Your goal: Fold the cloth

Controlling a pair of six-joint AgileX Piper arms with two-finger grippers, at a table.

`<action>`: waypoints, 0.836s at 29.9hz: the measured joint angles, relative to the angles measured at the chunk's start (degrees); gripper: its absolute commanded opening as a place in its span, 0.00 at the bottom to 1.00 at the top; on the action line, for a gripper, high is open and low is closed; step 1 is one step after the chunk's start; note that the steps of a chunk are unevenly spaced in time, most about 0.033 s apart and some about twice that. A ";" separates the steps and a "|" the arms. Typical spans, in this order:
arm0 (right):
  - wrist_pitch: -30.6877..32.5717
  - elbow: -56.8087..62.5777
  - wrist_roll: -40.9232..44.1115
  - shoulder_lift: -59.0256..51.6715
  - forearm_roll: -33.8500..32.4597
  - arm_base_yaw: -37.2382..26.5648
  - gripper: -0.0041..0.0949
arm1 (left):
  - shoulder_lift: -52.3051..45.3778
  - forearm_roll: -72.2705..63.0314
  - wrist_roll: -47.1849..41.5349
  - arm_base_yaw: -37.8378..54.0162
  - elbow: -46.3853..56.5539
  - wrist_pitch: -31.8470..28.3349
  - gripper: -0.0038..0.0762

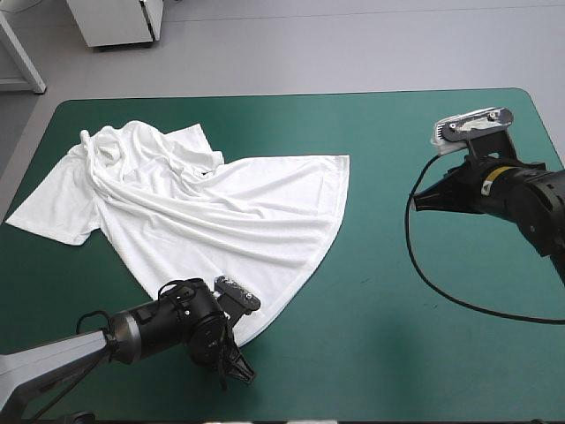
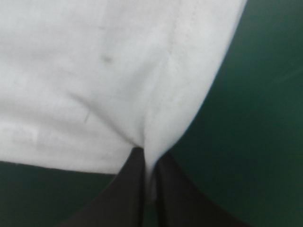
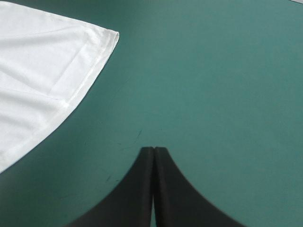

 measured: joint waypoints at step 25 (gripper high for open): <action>11.18 -39.02 0.80 43.99 10.66 0.00 0.44 | 0.07 -0.15 0.97 0.00 -0.03 -0.08 0.04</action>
